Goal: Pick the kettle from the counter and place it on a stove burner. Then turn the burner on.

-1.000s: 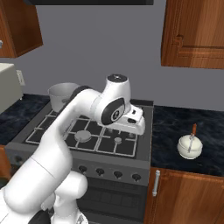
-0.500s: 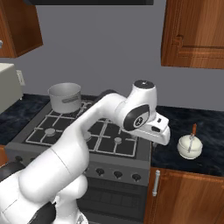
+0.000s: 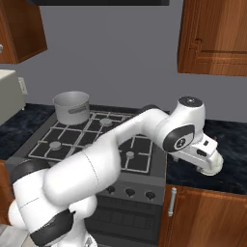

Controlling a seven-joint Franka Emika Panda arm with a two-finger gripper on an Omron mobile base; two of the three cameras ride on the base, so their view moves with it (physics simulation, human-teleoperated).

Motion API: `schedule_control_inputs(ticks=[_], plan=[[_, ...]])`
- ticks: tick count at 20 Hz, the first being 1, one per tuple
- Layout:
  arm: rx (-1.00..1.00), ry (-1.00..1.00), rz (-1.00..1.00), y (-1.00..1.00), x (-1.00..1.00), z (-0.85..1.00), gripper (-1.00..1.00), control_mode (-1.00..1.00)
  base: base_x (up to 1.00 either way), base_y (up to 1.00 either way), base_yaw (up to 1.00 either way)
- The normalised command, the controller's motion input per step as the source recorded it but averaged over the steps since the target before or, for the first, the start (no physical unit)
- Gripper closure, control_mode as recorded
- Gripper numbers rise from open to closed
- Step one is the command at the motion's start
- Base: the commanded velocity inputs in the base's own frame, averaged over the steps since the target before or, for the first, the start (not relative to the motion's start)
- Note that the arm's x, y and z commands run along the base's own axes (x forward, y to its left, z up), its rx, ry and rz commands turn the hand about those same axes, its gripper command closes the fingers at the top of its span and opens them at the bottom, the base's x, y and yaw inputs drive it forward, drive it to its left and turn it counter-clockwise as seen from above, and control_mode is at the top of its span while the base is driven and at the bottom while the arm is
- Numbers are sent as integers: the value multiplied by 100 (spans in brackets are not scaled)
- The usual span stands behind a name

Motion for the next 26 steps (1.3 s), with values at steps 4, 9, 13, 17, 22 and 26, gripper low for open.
schedule_control_inputs(ticks=[4, 9, 13, 17, 22, 26], plan=[[0, 1, 0, -31, 32, -2, -100, -100, 0, 0, 0], [0, 1, 0, -14, 51, -13, -100, -100, 0, 0, 0], [0, 0, 0, -9, 53, -18, -100, -100, 0, 0, 0], [0, 0, 0, -19, 50, -19, -100, -100, 0, 0, 0], [0, 0, 1, -44, 39, -18, -100, -100, 0, 0, 0], [0, 0, 1, -64, 28, -10, -100, -100, 0, 0, 0]])
